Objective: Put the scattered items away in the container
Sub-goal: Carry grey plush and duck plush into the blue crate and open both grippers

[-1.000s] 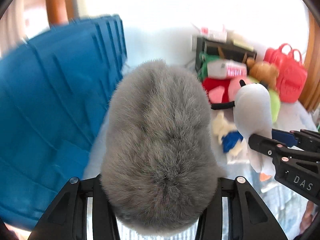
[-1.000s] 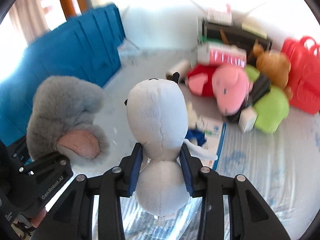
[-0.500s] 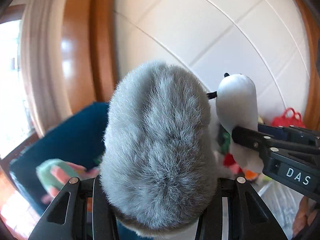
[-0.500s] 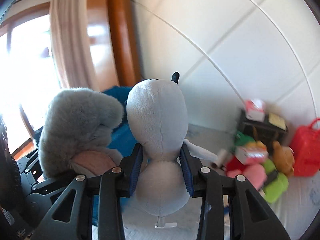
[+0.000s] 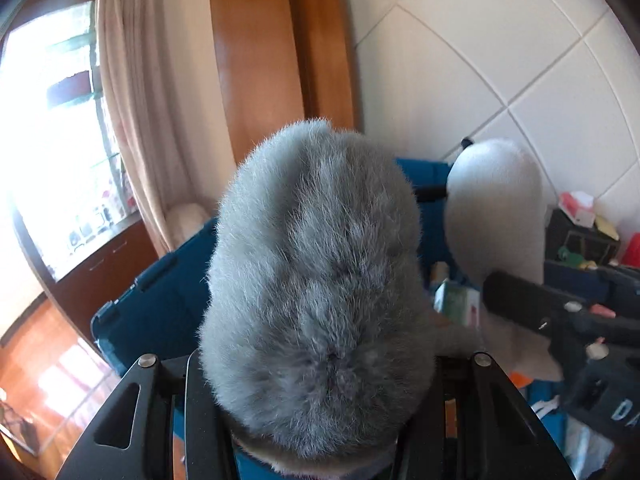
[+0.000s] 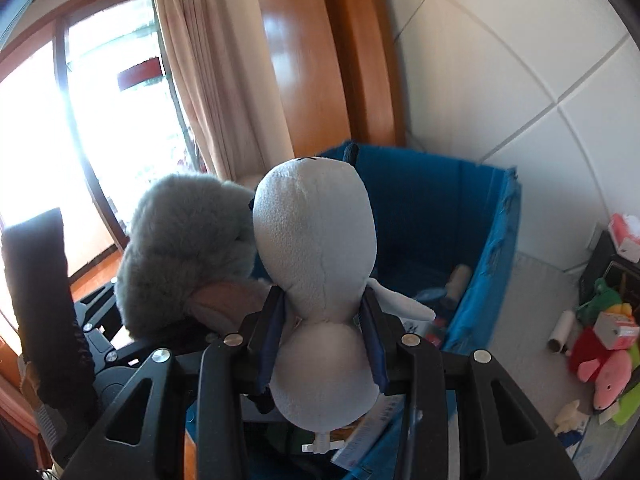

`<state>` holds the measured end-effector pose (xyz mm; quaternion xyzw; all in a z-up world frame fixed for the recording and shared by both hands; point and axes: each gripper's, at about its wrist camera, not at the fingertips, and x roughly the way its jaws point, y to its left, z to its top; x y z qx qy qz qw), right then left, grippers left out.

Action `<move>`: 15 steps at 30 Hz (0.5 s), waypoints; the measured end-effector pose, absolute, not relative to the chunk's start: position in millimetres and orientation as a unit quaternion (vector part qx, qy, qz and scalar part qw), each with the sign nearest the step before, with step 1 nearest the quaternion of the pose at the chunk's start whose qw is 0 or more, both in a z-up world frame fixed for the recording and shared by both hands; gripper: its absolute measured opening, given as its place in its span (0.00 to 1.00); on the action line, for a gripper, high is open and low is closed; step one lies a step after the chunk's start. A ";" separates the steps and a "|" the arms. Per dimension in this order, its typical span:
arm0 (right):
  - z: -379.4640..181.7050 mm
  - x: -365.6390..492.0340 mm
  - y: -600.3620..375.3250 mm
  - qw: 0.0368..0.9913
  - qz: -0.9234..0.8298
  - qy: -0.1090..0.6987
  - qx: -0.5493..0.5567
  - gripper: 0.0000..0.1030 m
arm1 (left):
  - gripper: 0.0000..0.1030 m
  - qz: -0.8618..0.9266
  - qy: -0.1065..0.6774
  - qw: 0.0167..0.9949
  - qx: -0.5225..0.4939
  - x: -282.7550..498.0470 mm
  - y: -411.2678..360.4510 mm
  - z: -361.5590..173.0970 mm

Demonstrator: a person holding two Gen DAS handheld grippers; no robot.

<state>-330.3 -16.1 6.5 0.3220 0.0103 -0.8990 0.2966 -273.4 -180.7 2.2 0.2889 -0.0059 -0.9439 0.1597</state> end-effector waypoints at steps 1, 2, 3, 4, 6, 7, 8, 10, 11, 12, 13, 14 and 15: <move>-1.2 -335.8 -21.9 0.293 -0.896 0.013 0.334 0.36 | 0.46 -0.943 -0.006 0.160 0.290 -274.7 -183.1 0.2; -7.1 -340.0 -26.0 0.289 -0.894 0.015 0.342 0.36 | 0.49 -0.944 -0.003 0.159 0.289 -276.0 -185.4 -1.3; -11.9 -343.4 -29.5 0.283 -0.893 0.018 0.350 0.36 | 0.50 -0.945 0.001 0.155 0.288 -277.2 -186.9 -1.7; -16.0 -346.6 -32.5 0.276 -0.891 0.023 0.359 0.36 | 0.55 -0.946 0.002 0.152 0.288 -277.4 -188.0 -2.9; -18.3 -351.1 -32.4 0.268 -0.891 0.022 0.366 0.36 | 0.65 -0.947 0.002 0.151 0.284 -277.3 -188.6 -3.6; -16.4 -350.7 -31.3 0.262 -0.894 0.022 0.362 0.37 | 0.70 -0.948 0.003 0.150 0.282 -274.0 -192.0 -2.1; -16.3 -350.7 -29.7 0.254 -0.898 0.026 0.358 0.38 | 0.73 -0.948 0.004 0.149 0.280 -272.0 -197.0 -1.7; -12.1 -345.5 -26.3 0.245 -0.903 0.025 0.352 0.43 | 0.77 -0.951 0.008 0.147 0.270 -267.4 -202.2 -2.8; -9.2 -343.7 -24.2 0.241 -0.906 0.025 0.347 0.48 | 0.79 -0.953 0.011 0.147 0.263 -264.1 -204.0 -0.8; -6.0 -341.7 -21.7 0.236 -0.909 0.025 0.342 0.55 | 0.79 -0.955 0.013 0.146 0.257 -260.1 -200.4 2.7; -1.4 -339.5 -18.2 0.233 -0.913 0.025 0.335 0.58 | 0.80 -0.956 0.014 0.144 0.253 -257.8 -198.9 6.7; 2.2 -336.7 -14.9 0.231 -0.915 0.023 0.330 0.59 | 0.81 -0.958 0.015 0.142 0.250 -256.2 -198.1 10.0; 5.9 -334.0 -10.8 0.228 -0.918 0.021 0.325 0.59 | 0.81 -0.959 0.015 0.137 0.247 -254.3 -196.5 12.7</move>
